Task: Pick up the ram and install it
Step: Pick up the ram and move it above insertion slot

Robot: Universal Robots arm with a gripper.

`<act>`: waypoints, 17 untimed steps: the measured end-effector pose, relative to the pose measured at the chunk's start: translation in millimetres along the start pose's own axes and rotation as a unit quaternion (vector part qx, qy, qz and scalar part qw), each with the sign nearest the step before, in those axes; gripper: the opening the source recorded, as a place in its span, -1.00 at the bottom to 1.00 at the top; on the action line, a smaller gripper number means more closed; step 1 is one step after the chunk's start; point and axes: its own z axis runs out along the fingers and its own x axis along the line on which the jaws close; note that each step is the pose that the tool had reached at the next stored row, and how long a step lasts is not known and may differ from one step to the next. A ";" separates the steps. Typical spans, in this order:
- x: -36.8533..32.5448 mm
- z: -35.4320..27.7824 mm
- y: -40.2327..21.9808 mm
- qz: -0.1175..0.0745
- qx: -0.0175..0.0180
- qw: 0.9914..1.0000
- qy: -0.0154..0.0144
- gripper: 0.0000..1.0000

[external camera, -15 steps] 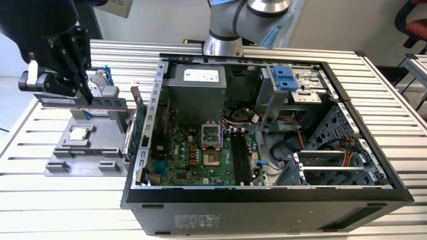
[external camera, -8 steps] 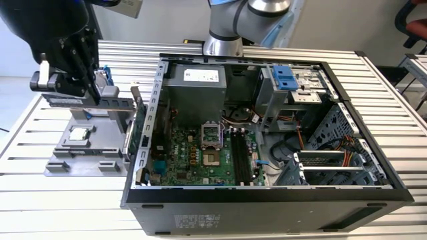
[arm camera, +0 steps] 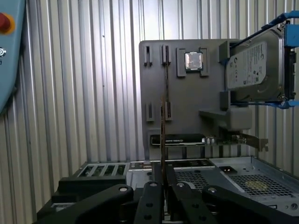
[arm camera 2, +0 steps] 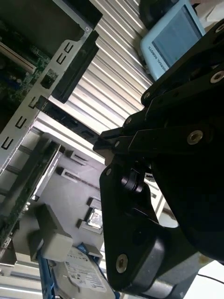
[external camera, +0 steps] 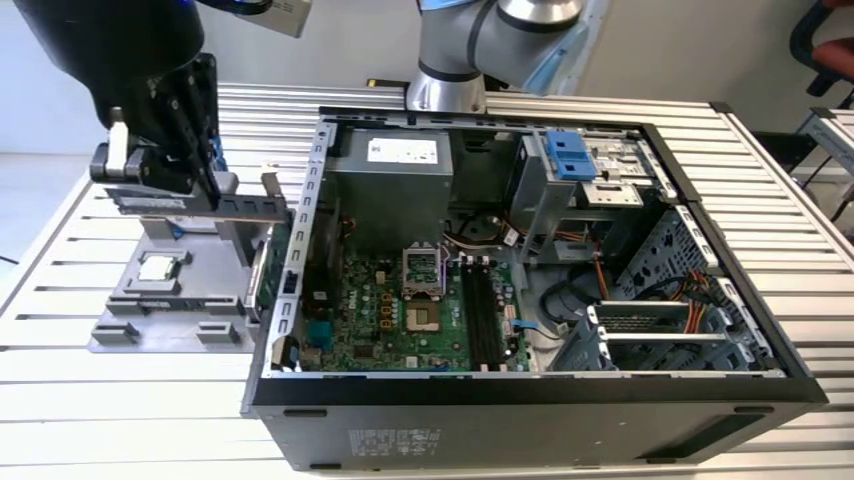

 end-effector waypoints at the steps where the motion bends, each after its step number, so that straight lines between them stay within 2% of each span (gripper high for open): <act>1: -0.1 0.0 -1.8 0.000 0.000 1.000 0.000 -1.00; 17: -1.6 0.0 -30.3 0.000 0.000 1.000 0.000 -1.00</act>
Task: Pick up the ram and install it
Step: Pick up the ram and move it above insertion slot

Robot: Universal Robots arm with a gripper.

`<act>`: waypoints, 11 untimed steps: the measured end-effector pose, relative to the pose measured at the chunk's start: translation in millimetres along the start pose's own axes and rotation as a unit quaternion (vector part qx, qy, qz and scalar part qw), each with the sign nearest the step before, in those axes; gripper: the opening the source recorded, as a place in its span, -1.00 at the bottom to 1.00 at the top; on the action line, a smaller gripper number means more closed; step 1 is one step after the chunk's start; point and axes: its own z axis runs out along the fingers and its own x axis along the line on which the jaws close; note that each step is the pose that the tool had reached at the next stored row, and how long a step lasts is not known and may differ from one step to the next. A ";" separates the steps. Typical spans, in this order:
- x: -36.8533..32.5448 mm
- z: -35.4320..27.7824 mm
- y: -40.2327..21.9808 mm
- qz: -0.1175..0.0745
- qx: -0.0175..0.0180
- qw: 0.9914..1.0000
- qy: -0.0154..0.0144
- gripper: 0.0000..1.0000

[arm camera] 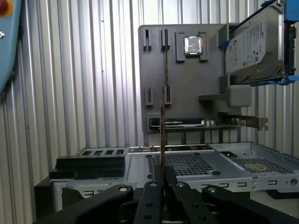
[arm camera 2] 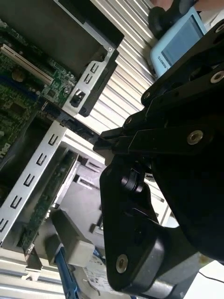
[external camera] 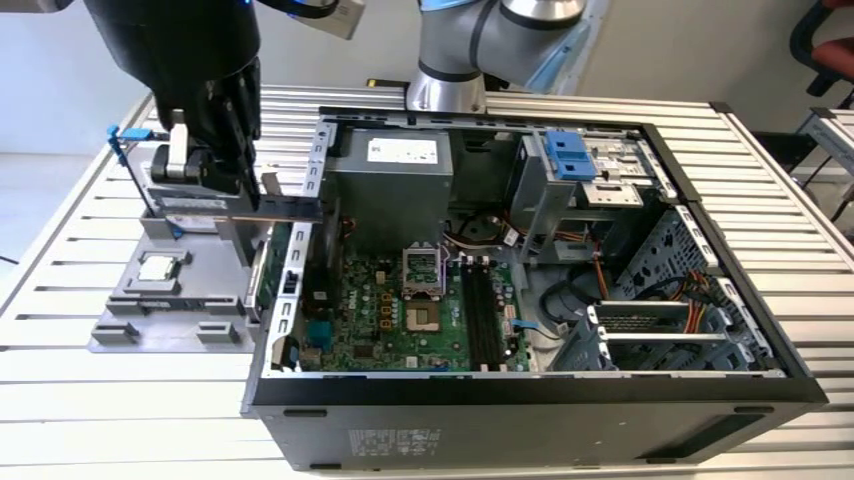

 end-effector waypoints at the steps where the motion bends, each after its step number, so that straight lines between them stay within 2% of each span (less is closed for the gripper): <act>1: -0.1 0.0 -1.9 0.000 0.000 1.000 0.000 -1.00; 11: -1.0 -0.1 -18.7 0.000 0.000 1.000 0.000 -1.00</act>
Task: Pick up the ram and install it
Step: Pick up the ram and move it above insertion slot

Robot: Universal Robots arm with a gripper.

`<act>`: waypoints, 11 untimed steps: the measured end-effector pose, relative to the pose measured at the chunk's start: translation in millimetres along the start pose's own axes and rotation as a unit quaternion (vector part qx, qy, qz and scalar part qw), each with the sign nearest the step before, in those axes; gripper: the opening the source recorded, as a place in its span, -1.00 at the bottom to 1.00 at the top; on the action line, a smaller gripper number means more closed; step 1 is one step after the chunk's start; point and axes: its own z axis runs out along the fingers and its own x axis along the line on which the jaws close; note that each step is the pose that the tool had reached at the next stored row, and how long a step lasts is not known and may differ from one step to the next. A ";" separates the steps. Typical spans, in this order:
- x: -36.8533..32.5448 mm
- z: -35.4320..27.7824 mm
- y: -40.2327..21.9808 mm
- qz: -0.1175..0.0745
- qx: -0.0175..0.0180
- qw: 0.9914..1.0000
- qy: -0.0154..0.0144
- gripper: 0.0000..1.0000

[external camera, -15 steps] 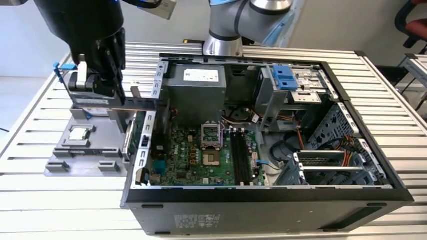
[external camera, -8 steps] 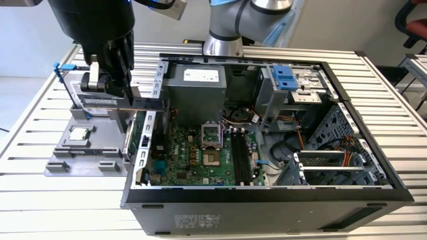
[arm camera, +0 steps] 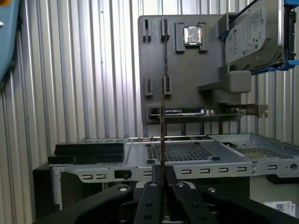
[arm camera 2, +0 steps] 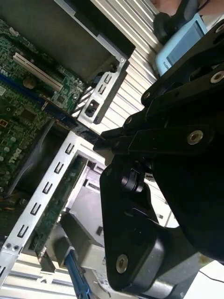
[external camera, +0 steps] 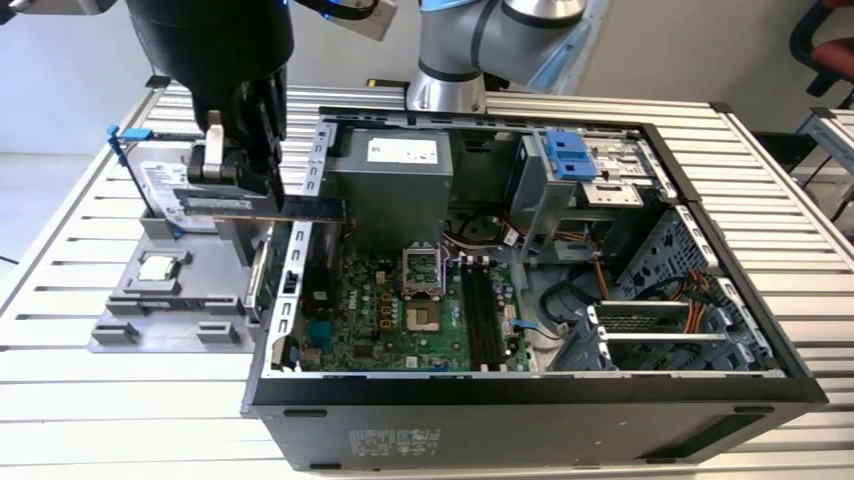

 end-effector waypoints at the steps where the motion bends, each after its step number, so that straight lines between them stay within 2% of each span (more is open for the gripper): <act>1: -0.1 0.0 -1.6 0.000 0.000 1.000 0.000 -1.00; 11: -0.9 -0.1 -17.8 0.000 0.000 1.000 0.000 -1.00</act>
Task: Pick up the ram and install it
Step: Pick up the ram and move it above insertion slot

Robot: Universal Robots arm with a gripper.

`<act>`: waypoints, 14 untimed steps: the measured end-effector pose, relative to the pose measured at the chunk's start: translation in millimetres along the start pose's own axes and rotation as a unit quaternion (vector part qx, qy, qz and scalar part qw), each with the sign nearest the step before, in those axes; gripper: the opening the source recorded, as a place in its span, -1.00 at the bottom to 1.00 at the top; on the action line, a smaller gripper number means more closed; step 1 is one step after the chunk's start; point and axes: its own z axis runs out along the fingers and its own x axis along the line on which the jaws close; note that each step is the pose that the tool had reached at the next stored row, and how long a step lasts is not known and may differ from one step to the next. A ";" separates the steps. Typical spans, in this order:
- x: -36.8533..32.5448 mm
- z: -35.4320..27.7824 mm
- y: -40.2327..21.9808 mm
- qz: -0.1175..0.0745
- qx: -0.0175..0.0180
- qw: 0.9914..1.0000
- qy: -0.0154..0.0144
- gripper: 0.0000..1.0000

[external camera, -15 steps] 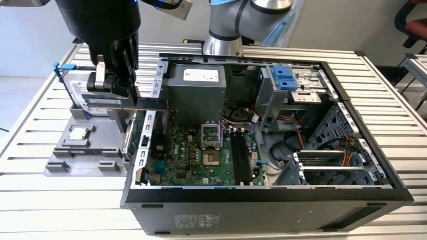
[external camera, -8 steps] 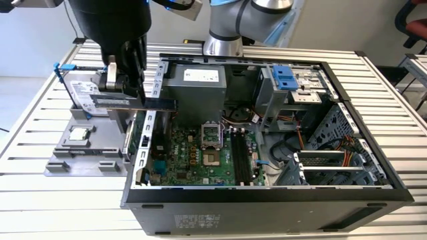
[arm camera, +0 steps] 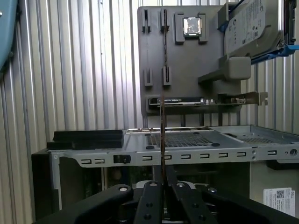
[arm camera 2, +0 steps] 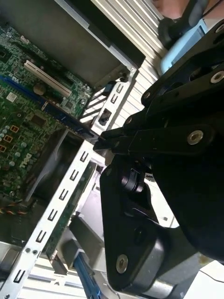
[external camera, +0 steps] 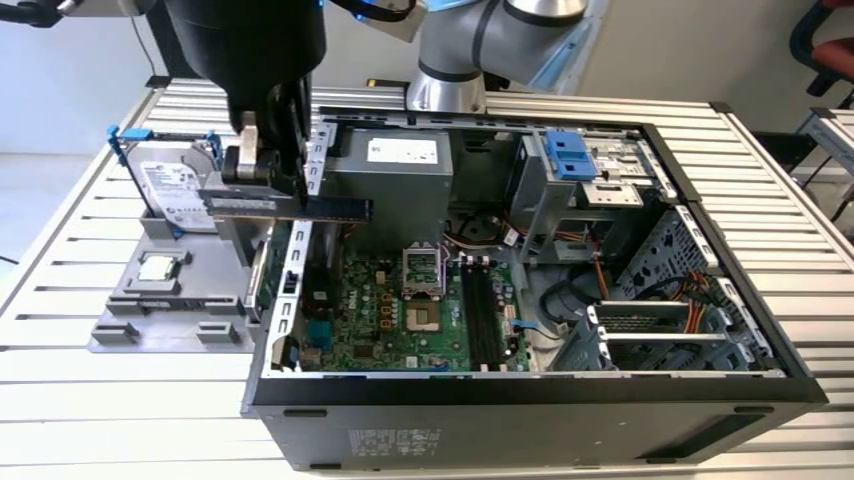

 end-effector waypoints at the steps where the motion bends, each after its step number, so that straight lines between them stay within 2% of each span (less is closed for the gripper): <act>1: -0.1 0.0 -1.7 0.000 0.000 1.000 0.000 -1.00; 14: -1.3 0.0 -23.1 0.000 0.000 1.000 0.000 -1.00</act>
